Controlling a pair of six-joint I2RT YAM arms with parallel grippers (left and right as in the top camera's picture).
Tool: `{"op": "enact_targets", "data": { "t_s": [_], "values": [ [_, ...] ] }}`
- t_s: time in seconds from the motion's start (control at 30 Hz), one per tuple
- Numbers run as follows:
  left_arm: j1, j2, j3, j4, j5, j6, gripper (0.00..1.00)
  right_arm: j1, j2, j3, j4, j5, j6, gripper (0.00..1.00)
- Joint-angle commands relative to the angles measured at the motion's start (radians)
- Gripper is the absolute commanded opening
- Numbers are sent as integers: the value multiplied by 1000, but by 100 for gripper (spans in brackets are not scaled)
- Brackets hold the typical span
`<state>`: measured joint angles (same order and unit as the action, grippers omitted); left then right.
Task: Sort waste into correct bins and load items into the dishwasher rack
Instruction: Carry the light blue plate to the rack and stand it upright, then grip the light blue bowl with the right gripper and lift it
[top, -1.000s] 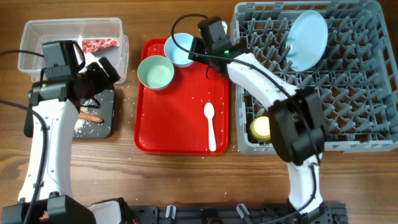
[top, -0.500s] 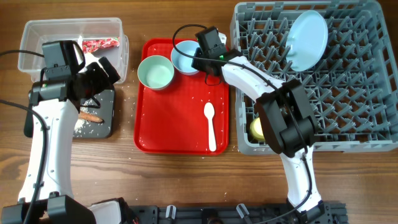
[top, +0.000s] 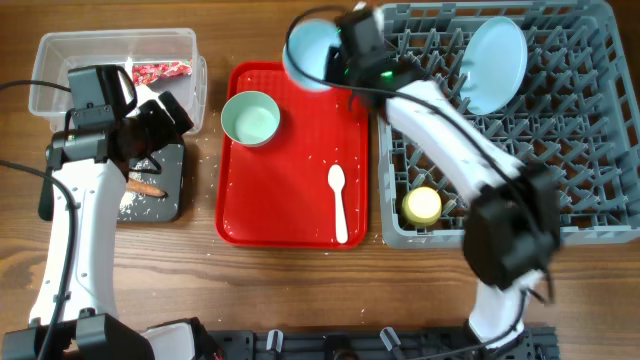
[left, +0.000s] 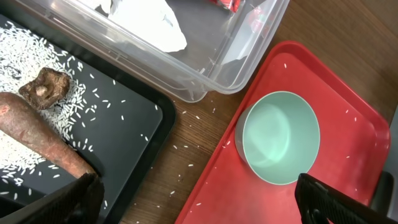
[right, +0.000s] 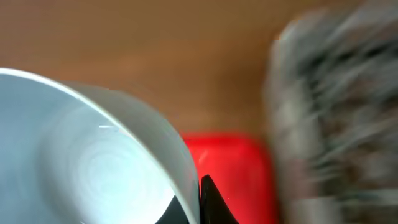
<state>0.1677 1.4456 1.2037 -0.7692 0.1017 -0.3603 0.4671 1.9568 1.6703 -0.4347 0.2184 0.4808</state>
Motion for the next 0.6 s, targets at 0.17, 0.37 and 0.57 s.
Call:
{"op": "enact_targets", "data": {
  "t_s": [0.17,0.37,0.57],
  "values": [
    [5,-4,7,2,-3,6,100,-33,-97,6,82,828,-421,4],
    [5,-3,7,2,-3,6,100,-107,56,6,299,938,-760,4],
    [5,-3,7,2,-3,6,100,-123,209,6,505,959,-1142,4]
  ]
}}
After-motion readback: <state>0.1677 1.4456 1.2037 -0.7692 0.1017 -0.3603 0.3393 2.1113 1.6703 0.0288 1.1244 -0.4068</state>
